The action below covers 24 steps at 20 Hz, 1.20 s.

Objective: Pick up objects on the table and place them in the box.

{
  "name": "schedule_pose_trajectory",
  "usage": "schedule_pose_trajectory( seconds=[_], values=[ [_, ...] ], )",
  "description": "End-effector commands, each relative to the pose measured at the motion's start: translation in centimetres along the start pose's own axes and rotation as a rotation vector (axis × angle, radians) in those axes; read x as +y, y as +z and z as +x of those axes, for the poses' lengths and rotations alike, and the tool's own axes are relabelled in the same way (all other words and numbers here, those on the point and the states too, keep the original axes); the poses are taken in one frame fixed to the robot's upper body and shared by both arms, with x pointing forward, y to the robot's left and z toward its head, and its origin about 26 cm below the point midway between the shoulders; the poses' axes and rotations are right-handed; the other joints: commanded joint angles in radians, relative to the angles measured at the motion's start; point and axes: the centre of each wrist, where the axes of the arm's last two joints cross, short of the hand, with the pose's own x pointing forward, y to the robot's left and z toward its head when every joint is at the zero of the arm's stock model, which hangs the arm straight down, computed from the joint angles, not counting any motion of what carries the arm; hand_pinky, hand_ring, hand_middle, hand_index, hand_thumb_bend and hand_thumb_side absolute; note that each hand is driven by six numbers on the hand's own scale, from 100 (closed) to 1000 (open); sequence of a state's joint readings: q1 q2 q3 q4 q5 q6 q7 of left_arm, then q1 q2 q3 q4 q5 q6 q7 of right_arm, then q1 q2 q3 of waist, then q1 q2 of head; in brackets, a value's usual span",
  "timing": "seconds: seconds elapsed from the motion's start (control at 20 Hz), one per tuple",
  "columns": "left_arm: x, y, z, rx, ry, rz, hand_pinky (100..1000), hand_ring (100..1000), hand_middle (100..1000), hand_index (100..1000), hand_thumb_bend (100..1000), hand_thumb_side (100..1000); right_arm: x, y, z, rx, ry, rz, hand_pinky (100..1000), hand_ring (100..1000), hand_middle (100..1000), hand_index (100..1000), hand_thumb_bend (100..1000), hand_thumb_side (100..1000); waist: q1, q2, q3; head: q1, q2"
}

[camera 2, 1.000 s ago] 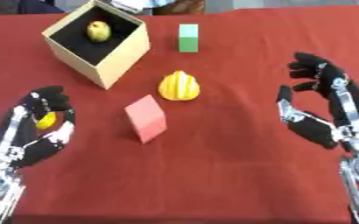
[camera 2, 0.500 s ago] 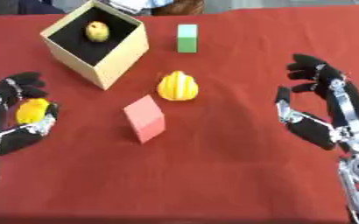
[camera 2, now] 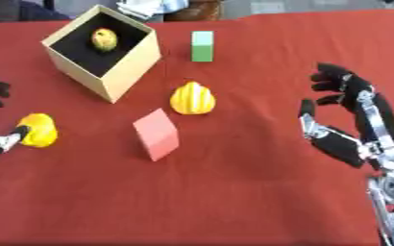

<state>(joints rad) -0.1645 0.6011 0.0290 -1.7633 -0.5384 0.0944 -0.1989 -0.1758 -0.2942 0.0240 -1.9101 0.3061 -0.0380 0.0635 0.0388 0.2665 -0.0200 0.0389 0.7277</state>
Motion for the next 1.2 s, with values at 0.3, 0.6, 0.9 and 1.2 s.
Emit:
schedule_pose_trajectory(
  seconds=[0.3, 0.6, 0.9, 1.2],
  values=[
    [1.7, -1.1, -0.8, 0.013, -0.127, -0.120, 767, 713, 727, 865, 500, 100, -0.6, -0.1, 0.1, -0.009, 0.016, -0.007, 669, 768, 745, 880, 100, 100, 0.013, -0.023, -0.004, -0.002, -0.014],
    [1.1, -2.2, -1.6, 0.042, -0.135, -0.174, 763, 713, 741, 868, 502, 100, -0.5, -0.1, 0.1, -0.009, 0.013, -0.003, 669, 768, 745, 880, 100, 100, 0.012, -0.024, -0.006, -0.003, -0.012],
    [-0.1, -3.3, -2.1, 0.054, -0.125, -0.209, 726, 652, 683, 837, 460, 100, -0.5, -0.1, 0.1, -0.007, 0.010, -0.003, 669, 768, 745, 880, 100, 100, 0.011, -0.024, -0.009, -0.001, -0.014],
    [-1.0, -3.9, -2.1, 0.038, -0.114, -0.235, 624, 505, 514, 694, 300, 100, -0.4, -0.1, 0.1, -0.007, 0.008, -0.003, 669, 767, 745, 880, 100, 100, 0.011, -0.023, -0.012, -0.002, -0.014]
  ],
)
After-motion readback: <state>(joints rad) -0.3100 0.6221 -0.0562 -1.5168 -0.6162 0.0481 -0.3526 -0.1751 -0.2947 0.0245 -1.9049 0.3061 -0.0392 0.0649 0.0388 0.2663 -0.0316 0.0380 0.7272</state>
